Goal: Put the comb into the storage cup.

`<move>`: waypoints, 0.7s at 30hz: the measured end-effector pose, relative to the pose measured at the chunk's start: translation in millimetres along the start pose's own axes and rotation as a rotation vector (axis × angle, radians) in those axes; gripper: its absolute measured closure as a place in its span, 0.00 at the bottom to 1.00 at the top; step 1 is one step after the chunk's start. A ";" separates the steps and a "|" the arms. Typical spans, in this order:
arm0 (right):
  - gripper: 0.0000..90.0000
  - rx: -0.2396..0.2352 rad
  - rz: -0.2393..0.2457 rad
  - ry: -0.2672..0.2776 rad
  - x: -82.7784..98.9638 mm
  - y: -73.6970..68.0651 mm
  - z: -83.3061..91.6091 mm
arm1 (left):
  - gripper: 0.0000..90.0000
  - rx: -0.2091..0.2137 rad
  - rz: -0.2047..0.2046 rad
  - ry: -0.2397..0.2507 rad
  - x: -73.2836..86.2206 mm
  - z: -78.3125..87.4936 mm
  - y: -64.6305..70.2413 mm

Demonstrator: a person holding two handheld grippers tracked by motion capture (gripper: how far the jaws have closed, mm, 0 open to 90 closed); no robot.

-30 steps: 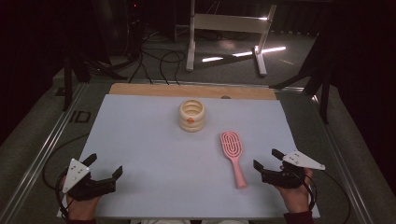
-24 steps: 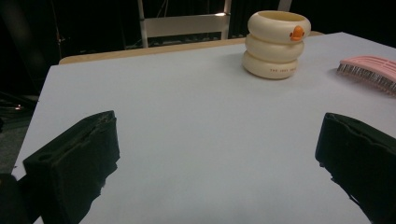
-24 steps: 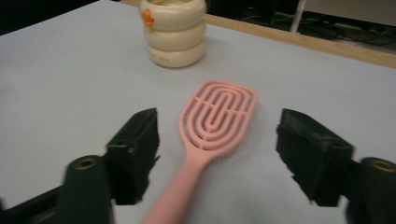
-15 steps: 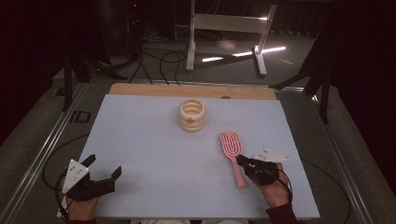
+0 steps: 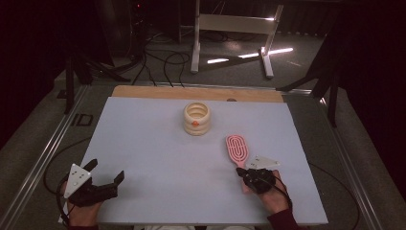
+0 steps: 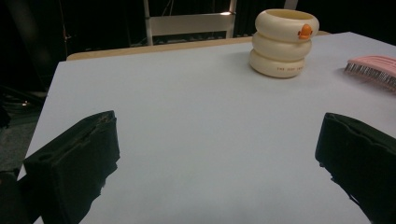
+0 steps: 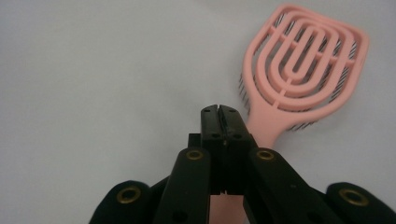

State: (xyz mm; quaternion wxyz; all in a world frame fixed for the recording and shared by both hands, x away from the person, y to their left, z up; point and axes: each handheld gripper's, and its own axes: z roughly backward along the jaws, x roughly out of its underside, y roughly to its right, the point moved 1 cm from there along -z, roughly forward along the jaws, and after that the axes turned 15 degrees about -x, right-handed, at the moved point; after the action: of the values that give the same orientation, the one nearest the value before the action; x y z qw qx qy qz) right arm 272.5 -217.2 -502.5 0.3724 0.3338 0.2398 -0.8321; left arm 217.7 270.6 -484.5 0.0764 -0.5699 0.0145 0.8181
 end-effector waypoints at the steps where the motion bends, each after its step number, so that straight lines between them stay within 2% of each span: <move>1: 1.00 0.000 -0.005 -0.005 0.6 0.5 -0.4 | 0.01 0.000 -0.001 0.000 0.0 0.0 0.0; 12: 1.00 0.004 -0.024 -0.046 6.7 5.3 -0.9 | 0.01 -0.001 0.002 -0.001 -0.2 0.6 -1.7; 21: 1.00 0.005 -0.042 -0.038 9.4 10.4 5.0 | 0.01 0.000 -0.004 -0.003 0.0 0.1 -1.1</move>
State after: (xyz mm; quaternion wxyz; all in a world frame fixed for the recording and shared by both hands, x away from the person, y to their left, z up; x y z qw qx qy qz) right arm 274.0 -231.0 -507.7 0.3584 0.3137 0.2377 -0.8465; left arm 217.7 271.7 -484.4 0.0780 -0.5685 0.0132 0.8189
